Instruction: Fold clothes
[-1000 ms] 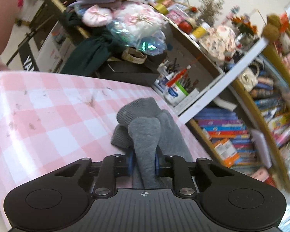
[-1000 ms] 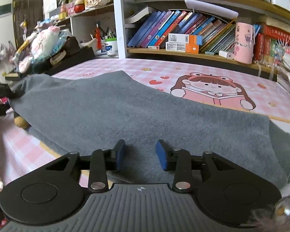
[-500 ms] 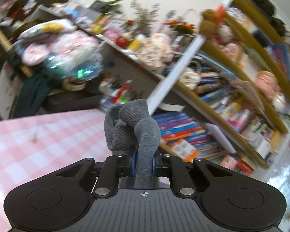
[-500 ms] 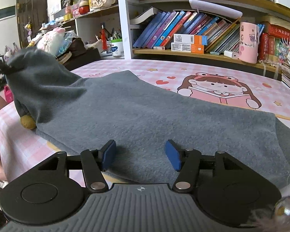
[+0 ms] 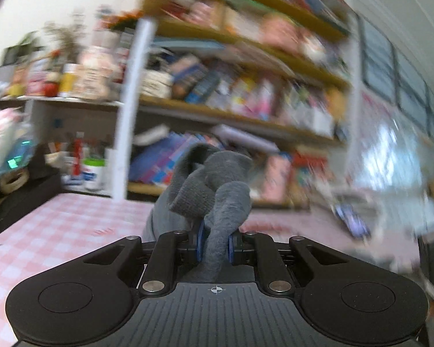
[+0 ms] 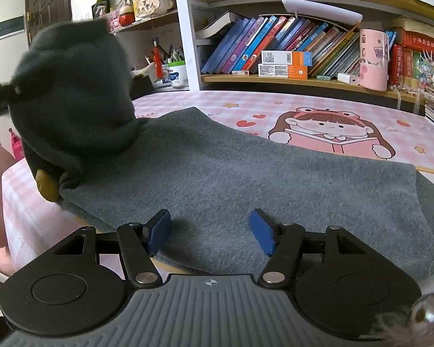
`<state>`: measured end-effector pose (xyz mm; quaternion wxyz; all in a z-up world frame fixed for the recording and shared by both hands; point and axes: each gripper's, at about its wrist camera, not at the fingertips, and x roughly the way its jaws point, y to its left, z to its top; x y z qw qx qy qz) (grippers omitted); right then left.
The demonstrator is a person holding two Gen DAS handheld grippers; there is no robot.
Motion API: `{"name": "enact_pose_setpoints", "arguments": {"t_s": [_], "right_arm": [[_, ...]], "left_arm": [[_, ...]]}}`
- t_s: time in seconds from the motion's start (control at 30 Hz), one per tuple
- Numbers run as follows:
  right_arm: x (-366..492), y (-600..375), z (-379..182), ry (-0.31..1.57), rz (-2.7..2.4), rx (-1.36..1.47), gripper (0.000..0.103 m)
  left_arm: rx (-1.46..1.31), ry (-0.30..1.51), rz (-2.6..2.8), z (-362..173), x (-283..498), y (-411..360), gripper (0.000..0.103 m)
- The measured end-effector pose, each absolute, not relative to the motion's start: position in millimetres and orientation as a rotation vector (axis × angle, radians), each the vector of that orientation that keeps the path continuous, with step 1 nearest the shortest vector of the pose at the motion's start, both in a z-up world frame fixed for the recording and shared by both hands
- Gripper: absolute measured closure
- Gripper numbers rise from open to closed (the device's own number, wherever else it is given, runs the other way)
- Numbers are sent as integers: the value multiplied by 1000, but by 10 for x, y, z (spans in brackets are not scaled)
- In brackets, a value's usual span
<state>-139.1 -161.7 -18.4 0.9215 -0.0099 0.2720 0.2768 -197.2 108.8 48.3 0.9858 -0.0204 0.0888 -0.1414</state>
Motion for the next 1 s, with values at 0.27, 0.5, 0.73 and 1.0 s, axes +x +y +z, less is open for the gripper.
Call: {"name": "enact_pose_setpoints", "arguments": {"t_s": [0.27,0.5,0.73,1.0], "right_arm": [[-1388,-1645,-179,562,583,-5,41],[-1380,-1672,-164,570,599,5,40],[-1427,-1656,26,638,656,-16,22],[-1281,-1738,160,791,846,465,22]], "left_arm": [[265,329,-328,17,-1877,347,65],[152,255,-372,188,-2029,583,37],[-118,92,-379,489,-2245,1120,36],[-196,241,-360,128,-1969,1204,79]]}}
